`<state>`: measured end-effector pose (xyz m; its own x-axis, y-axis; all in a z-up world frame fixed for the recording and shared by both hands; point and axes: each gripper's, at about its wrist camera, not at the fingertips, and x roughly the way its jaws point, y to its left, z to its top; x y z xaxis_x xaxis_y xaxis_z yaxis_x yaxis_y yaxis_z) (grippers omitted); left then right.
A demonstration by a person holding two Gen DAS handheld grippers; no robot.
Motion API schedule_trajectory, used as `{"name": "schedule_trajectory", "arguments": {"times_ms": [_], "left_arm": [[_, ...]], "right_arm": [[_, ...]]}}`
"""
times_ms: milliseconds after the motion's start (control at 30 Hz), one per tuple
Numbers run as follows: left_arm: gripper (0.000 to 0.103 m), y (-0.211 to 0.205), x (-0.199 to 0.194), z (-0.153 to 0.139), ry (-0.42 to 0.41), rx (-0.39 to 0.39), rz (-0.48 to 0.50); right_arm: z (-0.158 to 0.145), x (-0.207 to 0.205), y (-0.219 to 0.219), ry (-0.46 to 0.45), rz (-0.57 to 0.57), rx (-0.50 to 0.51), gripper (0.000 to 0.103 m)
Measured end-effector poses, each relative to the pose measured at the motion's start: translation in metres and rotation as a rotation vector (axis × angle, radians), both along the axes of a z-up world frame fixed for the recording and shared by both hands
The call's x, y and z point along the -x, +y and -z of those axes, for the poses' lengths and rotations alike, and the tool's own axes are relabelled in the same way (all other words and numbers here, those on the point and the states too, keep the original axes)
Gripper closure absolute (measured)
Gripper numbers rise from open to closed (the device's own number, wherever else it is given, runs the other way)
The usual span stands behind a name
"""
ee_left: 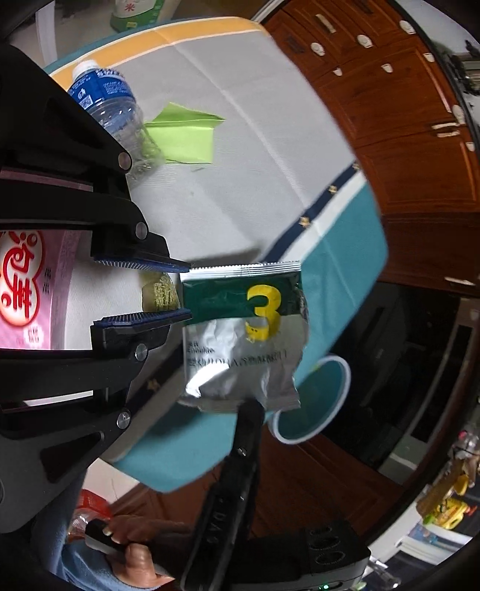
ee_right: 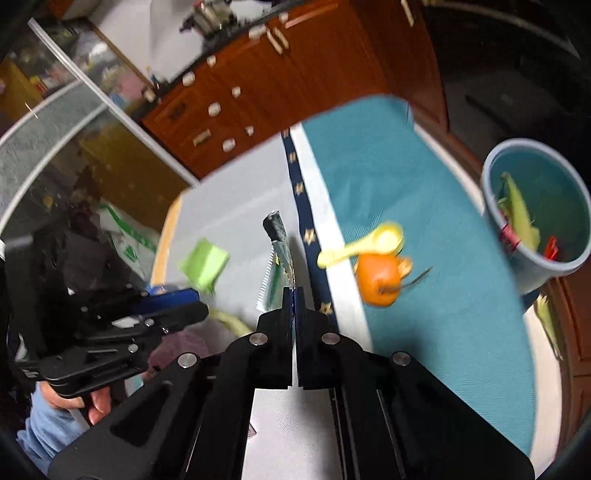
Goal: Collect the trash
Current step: 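Lift the melon rind with the left tool while the right tool lifts the snack packet, then carry the packet and melon rind over the teal bin and open both tools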
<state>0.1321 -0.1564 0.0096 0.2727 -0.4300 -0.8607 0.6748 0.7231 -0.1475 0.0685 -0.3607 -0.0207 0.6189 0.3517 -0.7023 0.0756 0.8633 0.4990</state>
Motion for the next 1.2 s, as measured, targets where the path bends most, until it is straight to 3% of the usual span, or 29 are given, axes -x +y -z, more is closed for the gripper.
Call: {"name": "schedule_trajectory", "arguments": {"times_ms": [133,400,633,900,1200], "left_arm": [[0.083,-0.008,0.007,-0.018,-0.038,0.014,0.003],[0.083,-0.041,0.018,-0.038,-0.063,0.011,0.043],[0.083,-0.111,0.02,-0.044,-0.07,0.007,0.133],[0.083,-0.219,0.005,-0.035,-0.06,0.014,0.235],[0.083,-0.316,-0.032,0.01,0.015,0.017,0.278]], "right_arm": [[-0.023,0.016,-0.019,-0.05,0.035,0.009,0.102],[-0.041,0.043,-0.051,-0.105,0.103,0.003,0.102],[-0.041,0.062,-0.106,-0.129,0.214,-0.021,0.102],[-0.021,0.076,-0.195,-0.097,0.378,-0.021,0.102],[0.015,0.062,-0.271,-0.013,0.498,0.003,0.102]]}}
